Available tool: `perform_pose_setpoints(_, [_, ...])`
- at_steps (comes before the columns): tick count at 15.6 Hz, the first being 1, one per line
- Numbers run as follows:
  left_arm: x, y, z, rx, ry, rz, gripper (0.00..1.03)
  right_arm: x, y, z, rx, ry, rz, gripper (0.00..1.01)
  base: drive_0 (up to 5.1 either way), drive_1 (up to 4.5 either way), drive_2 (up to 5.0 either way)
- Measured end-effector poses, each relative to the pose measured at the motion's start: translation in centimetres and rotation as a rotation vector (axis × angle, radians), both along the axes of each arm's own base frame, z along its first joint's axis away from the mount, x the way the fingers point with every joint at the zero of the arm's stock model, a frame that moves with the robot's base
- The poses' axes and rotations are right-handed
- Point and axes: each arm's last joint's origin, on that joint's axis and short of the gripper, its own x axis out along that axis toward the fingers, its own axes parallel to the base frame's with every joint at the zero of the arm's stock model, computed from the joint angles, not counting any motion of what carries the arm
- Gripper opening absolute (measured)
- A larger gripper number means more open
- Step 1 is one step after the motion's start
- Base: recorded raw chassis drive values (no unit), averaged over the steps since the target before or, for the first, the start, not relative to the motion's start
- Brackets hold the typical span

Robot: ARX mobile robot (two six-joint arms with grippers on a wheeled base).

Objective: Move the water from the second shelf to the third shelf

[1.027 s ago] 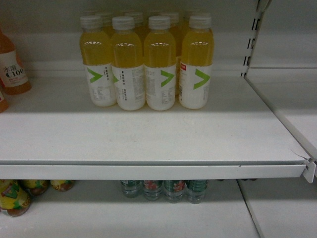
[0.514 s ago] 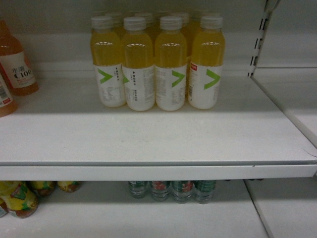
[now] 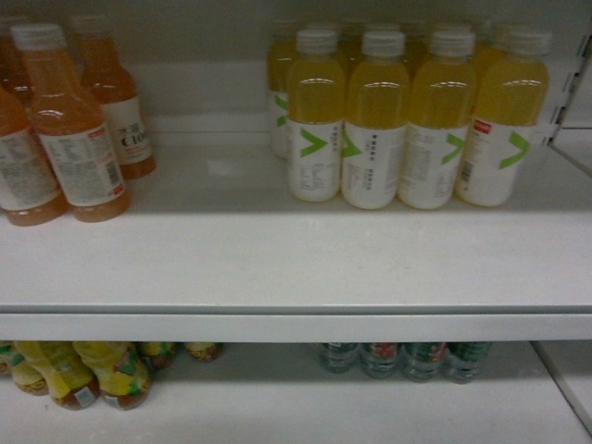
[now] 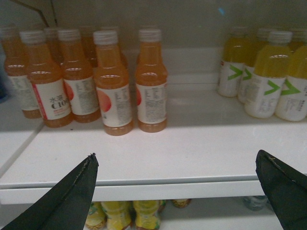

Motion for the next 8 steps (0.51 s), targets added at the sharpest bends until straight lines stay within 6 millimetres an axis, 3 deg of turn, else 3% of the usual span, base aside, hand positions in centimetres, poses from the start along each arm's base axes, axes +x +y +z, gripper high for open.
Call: perform_pose_setpoints(8, [0.00, 0.00, -0.01, 0.000, 0.001, 0.000, 0.98, 0.00, 0.00, 0.01, 0.000, -0.001, 0.001, 0.40, -5.0, 2.50, 2.5])
